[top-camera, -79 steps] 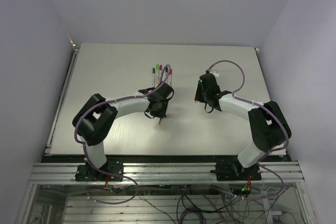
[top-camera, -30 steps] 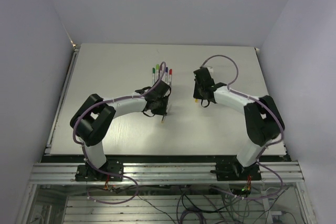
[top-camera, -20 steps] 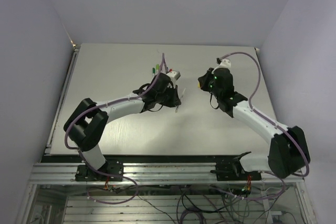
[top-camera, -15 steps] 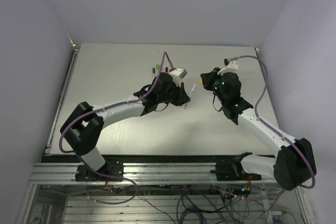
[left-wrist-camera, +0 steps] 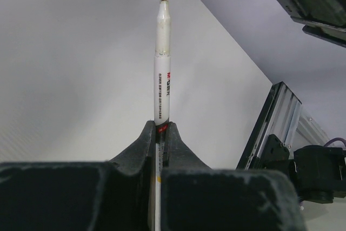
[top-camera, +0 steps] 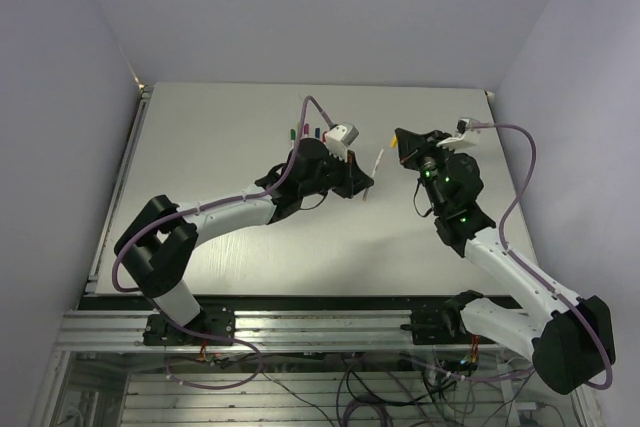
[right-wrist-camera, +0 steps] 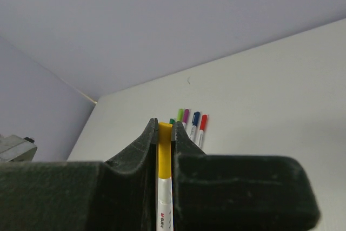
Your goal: Insert the pens into the pen caps
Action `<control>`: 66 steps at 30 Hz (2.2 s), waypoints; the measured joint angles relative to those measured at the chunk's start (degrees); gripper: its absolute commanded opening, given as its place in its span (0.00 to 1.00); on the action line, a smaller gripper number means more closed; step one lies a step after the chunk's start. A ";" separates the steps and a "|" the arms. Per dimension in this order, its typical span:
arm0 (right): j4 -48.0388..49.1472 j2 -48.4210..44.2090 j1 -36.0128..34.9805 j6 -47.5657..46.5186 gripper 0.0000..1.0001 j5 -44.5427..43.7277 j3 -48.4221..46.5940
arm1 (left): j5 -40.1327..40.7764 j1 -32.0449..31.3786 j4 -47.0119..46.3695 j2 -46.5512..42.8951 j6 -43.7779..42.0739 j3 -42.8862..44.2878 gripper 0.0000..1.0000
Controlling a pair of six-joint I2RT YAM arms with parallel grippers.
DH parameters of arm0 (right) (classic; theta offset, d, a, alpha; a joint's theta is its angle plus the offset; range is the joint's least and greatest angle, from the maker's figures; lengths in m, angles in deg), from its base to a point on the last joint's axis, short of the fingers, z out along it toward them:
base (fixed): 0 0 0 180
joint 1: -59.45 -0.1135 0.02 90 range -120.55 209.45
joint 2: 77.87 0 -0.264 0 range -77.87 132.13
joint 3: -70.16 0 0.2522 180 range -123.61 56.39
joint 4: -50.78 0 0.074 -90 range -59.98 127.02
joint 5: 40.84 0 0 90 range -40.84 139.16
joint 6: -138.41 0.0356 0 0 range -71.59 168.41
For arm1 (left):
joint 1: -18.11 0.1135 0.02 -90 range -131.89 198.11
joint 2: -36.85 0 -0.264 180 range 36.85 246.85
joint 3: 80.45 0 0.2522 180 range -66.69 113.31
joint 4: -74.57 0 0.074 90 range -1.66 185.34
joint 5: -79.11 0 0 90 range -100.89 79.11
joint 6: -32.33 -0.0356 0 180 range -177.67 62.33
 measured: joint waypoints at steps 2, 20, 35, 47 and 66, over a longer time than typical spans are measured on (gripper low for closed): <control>0.57 -0.13 0.00 0.28 0.00 -0.28 0.11 | 0.00 -0.02 -0.15 -0.09 0.00 -0.02 0.07; 4.48 1.66 0.00 1.57 0.00 -1.18 1.33 | -1.22 -0.15 -1.66 -1.27 0.02 -0.44 0.07; 7.54 2.62 0.00 2.29 0.00 0.04 1.68 | -1.29 -0.35 -1.64 -1.27 0.02 -0.44 0.07; 7.56 2.64 0.00 2.91 0.00 2.47 1.84 | -1.25 -0.35 -1.70 -1.27 0.04 -0.96 0.07; 6.45 2.67 0.02 3.06 0.00 5.57 2.60 | -0.17 -0.35 -1.84 -1.88 0.28 -1.14 0.07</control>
